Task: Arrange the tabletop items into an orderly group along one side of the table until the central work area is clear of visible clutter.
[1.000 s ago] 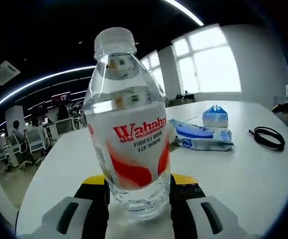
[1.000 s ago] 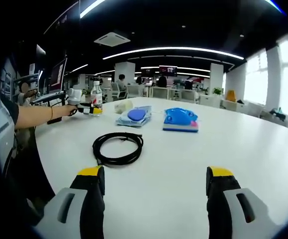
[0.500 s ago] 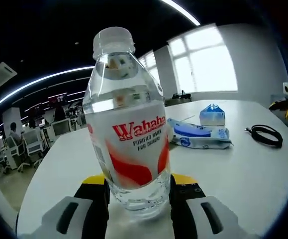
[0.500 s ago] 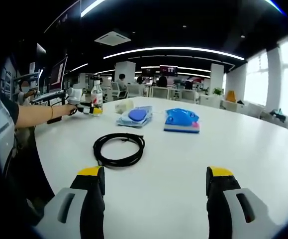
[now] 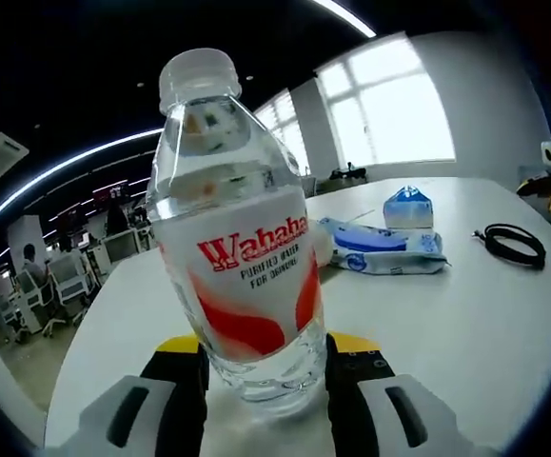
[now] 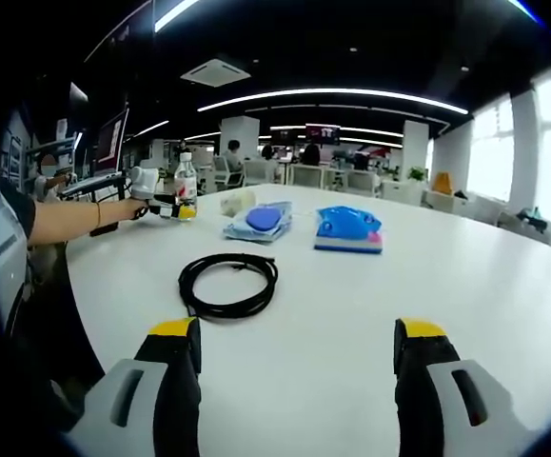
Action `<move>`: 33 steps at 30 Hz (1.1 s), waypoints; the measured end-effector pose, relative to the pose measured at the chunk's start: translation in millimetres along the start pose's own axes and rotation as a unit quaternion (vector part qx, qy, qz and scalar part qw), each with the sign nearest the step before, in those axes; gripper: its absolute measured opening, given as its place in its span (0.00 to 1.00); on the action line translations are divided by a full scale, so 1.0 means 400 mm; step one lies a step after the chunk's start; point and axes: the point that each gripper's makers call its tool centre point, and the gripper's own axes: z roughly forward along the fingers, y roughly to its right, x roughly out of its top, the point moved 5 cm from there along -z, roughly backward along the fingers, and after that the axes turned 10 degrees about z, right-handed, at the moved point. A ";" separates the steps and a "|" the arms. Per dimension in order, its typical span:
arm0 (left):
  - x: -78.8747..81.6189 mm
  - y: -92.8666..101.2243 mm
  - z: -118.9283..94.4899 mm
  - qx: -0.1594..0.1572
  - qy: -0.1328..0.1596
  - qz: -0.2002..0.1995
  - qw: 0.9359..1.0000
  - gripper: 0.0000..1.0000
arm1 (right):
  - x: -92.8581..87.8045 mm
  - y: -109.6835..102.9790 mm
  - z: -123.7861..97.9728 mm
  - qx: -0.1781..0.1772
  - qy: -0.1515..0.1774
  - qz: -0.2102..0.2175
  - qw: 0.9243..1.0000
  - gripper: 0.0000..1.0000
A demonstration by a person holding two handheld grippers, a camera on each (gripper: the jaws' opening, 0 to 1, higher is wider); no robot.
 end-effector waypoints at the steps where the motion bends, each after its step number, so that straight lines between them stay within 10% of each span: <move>1: 0.000 0.000 0.000 0.000 -0.001 0.001 1.000 0.48 | 0.000 0.000 0.000 0.000 0.000 0.000 1.000 0.80; 33: 0.010 0.006 -0.046 0.000 -0.010 -0.006 1.000 0.50 | 0.008 0.000 0.001 0.009 0.004 0.004 1.000 0.80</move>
